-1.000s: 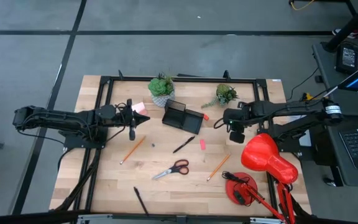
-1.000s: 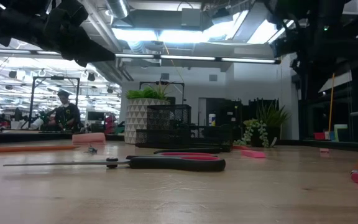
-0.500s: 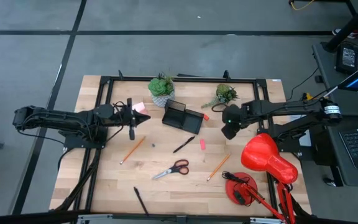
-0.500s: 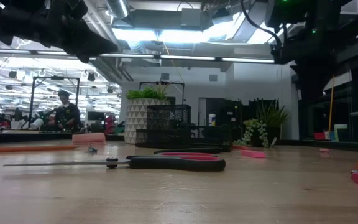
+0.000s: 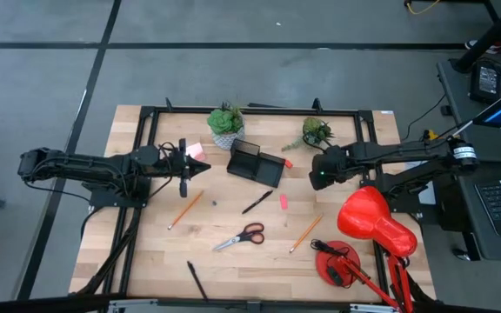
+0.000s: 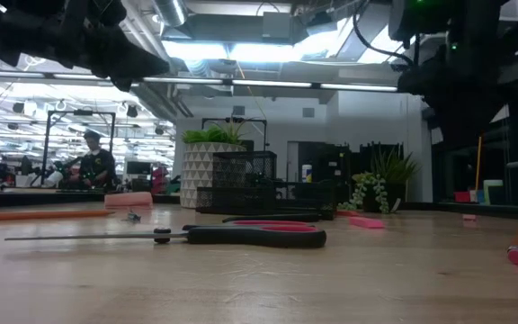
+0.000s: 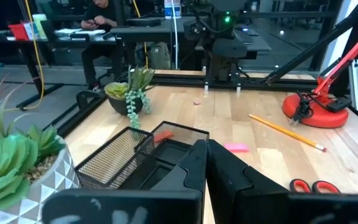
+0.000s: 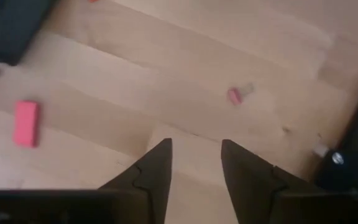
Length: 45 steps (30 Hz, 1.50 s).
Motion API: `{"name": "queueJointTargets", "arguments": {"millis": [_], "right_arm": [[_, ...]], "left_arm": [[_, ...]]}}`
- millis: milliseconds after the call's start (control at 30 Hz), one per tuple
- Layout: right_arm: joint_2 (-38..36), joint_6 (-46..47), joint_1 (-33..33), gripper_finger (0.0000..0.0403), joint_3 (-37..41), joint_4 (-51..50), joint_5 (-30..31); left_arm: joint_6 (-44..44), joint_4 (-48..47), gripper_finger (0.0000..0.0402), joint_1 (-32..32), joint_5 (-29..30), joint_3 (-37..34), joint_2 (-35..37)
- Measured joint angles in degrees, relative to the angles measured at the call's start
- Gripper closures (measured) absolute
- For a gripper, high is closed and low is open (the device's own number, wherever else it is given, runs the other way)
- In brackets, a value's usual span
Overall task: Pick and place office supplies into organizer
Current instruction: Put the pink binder clip into the black desk organizer
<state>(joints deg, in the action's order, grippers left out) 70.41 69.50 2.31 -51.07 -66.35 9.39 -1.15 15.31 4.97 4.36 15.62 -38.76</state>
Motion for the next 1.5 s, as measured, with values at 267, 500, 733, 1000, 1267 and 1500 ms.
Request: {"name": "queueJointTargets", "arguments": {"millis": [267, 500, 733, 1000, 1267, 1500], "right_arm": [[0.0, 13.59, 0.02, 0.0179, 5.0, 0.82, -0.13], [0.0, 21.79, 0.02, 0.0157, 8.72, 10.09, 0.0], [0.0, 26.81, 0.08, 0.0168, 10.43, 12.44, 0.35], [-0.02, 34.88, 0.08, 0.0175, 12.65, 12.48, 4.32], [0.7, 42.99, 0.08, 0.0175, 15.11, 13.43, 4.66], [3.74, 46.15, 0.08, 0.0175, 16.88, 16.17, 5.03]], "left_arm": [[0.44, 0.0, 0.0397, 0.0, 0.0, -0.02, 0.0], [5.12, 2.44, 0.0398, 0.0, 0.05, -0.04, 0.0], [5.18, 2.52, 0.0398, 0.0, 0.07, -0.07, -0.02], [3.99, 2.21, 0.0398, 0.0, 0.07, -0.07, 0.0], [3.87, 1.95, 0.0398, 0.0, 0.07, -0.07, 0.0], [3.87, -0.98, 0.0398, 0.0, 0.05, -0.09, 0.0]]}}
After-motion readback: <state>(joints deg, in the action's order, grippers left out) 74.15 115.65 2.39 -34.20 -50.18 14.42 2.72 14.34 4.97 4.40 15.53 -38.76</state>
